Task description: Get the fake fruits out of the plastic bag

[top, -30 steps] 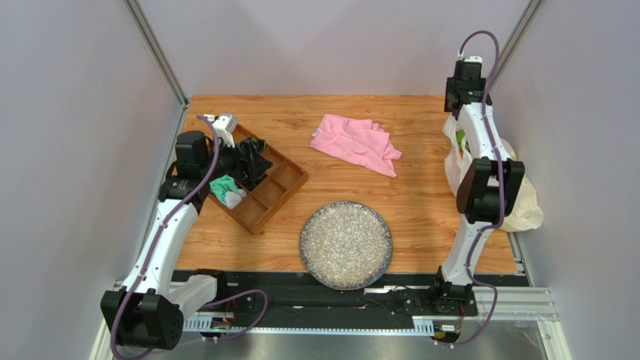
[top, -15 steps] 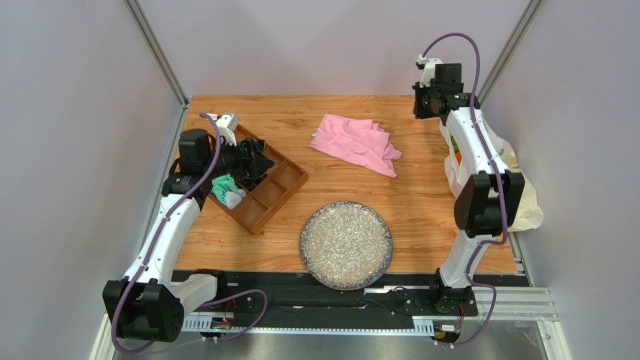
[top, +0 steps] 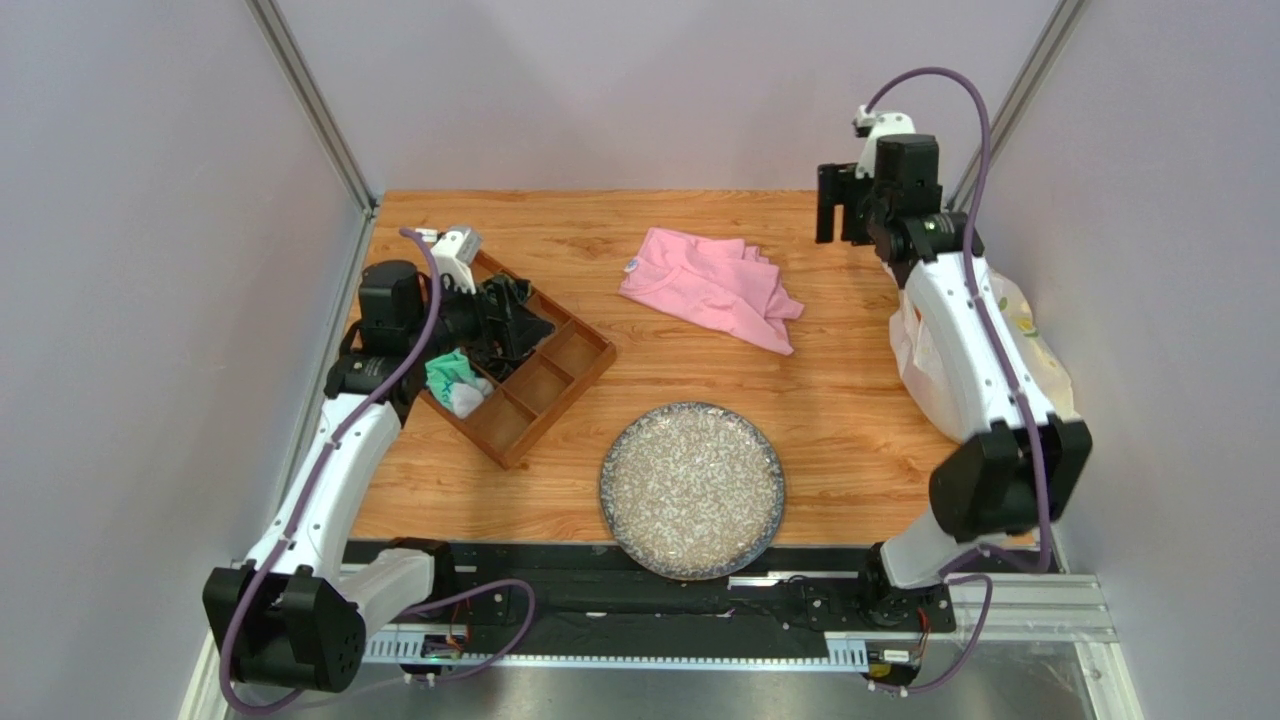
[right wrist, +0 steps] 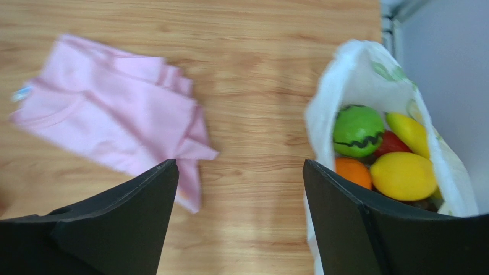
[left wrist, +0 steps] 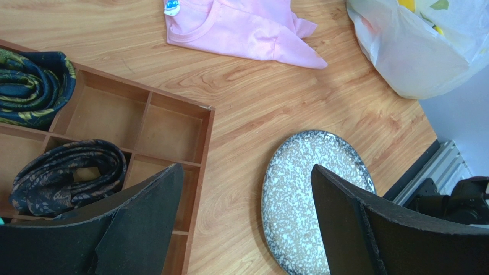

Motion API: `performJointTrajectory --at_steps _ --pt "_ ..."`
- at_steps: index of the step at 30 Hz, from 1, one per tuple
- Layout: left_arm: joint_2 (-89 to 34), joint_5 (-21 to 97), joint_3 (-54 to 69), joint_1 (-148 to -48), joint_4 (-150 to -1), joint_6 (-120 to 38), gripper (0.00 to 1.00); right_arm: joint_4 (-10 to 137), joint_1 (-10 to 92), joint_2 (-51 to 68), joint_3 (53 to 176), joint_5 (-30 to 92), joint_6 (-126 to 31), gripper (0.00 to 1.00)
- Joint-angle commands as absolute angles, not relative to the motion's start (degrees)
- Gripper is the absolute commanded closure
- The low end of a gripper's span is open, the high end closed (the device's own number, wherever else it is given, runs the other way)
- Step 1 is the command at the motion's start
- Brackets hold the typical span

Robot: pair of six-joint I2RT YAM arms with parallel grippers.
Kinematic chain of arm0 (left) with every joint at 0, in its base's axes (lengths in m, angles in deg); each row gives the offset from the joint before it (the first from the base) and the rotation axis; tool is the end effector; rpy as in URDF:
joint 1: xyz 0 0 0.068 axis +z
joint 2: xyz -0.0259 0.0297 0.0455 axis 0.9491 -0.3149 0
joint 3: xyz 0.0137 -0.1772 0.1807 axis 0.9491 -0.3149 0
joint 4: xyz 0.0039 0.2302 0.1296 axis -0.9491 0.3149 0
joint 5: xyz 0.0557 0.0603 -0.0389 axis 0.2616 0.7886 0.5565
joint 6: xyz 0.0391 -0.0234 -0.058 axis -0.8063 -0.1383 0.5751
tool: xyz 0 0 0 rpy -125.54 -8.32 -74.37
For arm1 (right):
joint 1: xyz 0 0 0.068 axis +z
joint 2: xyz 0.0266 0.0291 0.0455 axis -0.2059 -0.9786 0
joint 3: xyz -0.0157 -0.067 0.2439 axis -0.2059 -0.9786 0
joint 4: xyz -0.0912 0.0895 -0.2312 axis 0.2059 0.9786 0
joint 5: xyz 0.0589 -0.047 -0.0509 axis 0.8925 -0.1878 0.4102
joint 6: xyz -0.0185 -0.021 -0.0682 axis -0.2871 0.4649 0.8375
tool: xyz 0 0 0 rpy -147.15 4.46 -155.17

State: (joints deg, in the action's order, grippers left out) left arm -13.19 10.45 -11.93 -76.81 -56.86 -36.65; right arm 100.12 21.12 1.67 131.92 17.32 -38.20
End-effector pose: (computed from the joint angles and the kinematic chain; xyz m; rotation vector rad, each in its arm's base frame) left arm 0.2642 -0.0600 0.2996 0.2145 2.0023 -0.8620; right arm 0.3636 0.0527 0.3663 -0.1524 2.1261 -0.0400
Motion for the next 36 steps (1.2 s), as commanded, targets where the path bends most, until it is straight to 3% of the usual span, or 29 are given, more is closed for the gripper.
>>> performJointTrajectory --at_steps 1,6,15,18,19,24,28,36 --pt "-10.50 9.72 -12.41 -77.09 -57.47 -36.88 0.09 98.75 14.79 -10.26 137.72 8.73 -39.33 0.13" --pt "-8.38 11.22 -13.64 -77.09 -55.88 -38.55 0.09 98.13 12.85 -18.55 145.99 7.94 -37.04 0.15" --pt "-8.73 12.19 -13.81 -76.39 -54.30 -40.65 0.09 92.86 10.04 -28.29 149.15 3.54 -33.10 0.25" --pt "-10.57 11.93 -12.94 -76.30 -54.39 -40.75 0.09 91.97 9.42 -31.47 151.61 5.03 -29.76 0.76" --pt "-11.01 11.75 -12.41 -76.30 -54.13 -40.75 0.09 92.59 9.07 -31.57 153.28 7.30 -29.22 1.00" --pt "-13.82 9.91 -9.16 -76.48 -55.00 -39.43 0.09 97.07 10.12 -21.40 149.09 17.94 -32.46 1.00" --pt "-14.71 9.03 -8.11 -76.92 -56.94 -37.32 0.09 99.53 17.48 -5.08 141.00 24.53 -35.53 1.00" --pt "-17.51 7.53 -4.50 -81.48 -56.50 -37.23 0.08 99.98 30.77 9.20 127.04 23.85 -38.70 1.00"
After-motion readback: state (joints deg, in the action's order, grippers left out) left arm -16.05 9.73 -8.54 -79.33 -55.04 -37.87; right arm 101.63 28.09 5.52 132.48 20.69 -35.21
